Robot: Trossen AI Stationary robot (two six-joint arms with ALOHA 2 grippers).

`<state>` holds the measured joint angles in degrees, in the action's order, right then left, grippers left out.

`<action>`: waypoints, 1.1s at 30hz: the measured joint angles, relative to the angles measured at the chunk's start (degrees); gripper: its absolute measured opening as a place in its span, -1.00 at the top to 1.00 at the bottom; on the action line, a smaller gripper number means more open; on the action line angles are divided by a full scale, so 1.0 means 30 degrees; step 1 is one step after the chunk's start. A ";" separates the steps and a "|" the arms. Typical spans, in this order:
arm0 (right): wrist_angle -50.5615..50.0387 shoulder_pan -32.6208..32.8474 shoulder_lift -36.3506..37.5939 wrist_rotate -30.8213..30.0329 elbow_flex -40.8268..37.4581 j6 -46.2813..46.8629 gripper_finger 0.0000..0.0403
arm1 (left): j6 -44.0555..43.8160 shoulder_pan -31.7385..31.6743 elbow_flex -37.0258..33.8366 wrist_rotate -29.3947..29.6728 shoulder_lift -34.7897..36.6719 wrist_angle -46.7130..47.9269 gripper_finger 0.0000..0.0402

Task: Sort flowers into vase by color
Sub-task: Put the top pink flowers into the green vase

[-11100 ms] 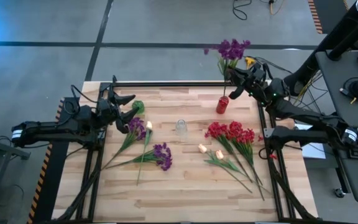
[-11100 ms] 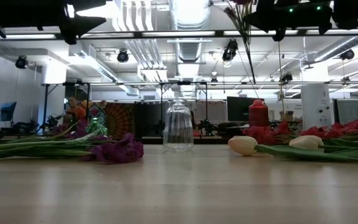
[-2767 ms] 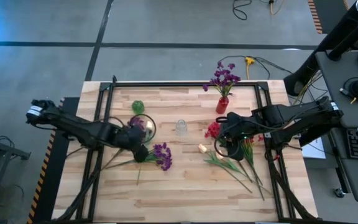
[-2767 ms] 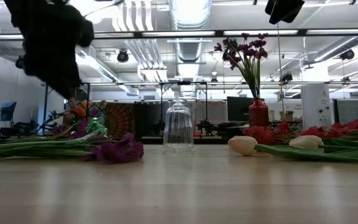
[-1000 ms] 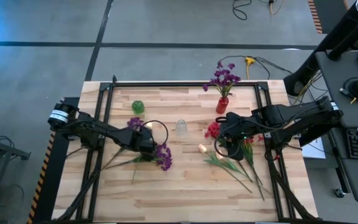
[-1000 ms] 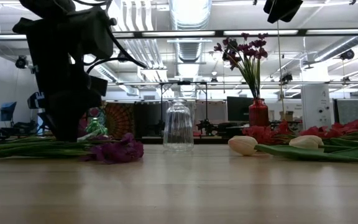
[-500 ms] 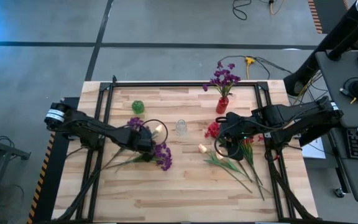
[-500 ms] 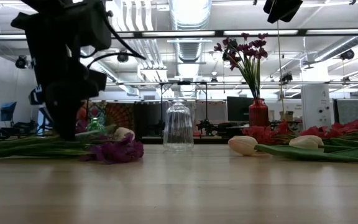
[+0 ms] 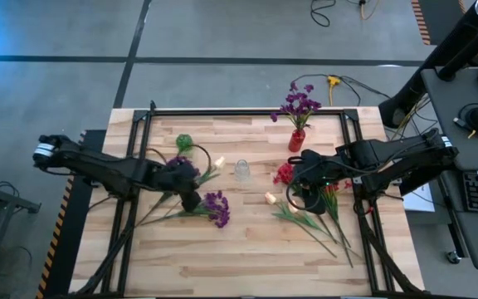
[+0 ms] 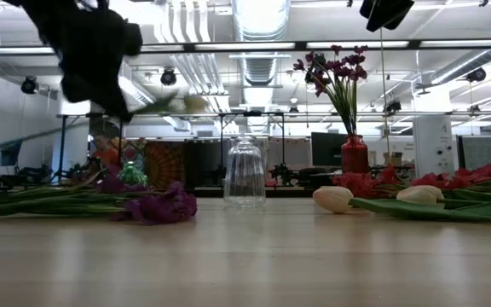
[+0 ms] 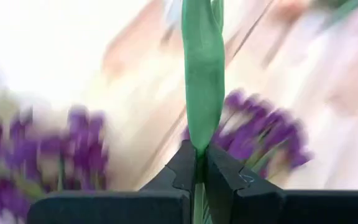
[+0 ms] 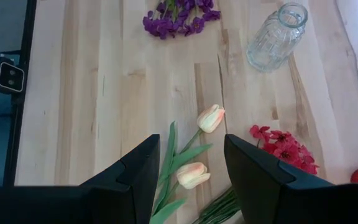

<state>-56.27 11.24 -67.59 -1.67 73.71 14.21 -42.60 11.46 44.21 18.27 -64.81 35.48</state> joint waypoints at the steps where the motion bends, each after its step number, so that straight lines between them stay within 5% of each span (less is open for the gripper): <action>1: 0.0000 -0.0001 0.0000 0.0000 0.0000 -0.0109 0.15 | 0.0856 0.0000 0.0000 0.0358 0.0579 -0.0653 0.99; 14: 0.1932 -0.0005 0.0007 0.0007 0.0000 -0.2184 0.15 | 1.3791 -0.0228 -0.0004 0.1731 0.4116 -1.1593 0.99; 24: 0.2594 -0.0005 0.0007 0.0007 0.0000 -0.2979 0.15 | 1.6835 -0.1968 -0.0427 0.1729 0.3476 -1.5616 0.99; 33: 0.2730 -0.0005 0.0007 0.0007 0.0000 -0.3015 0.15 | 1.7015 -0.3598 -0.4761 -0.2254 0.2446 -2.6847 0.99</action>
<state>-48.08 11.22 -67.57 -1.65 73.71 5.17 8.45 0.67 29.92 11.51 -57.48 -45.06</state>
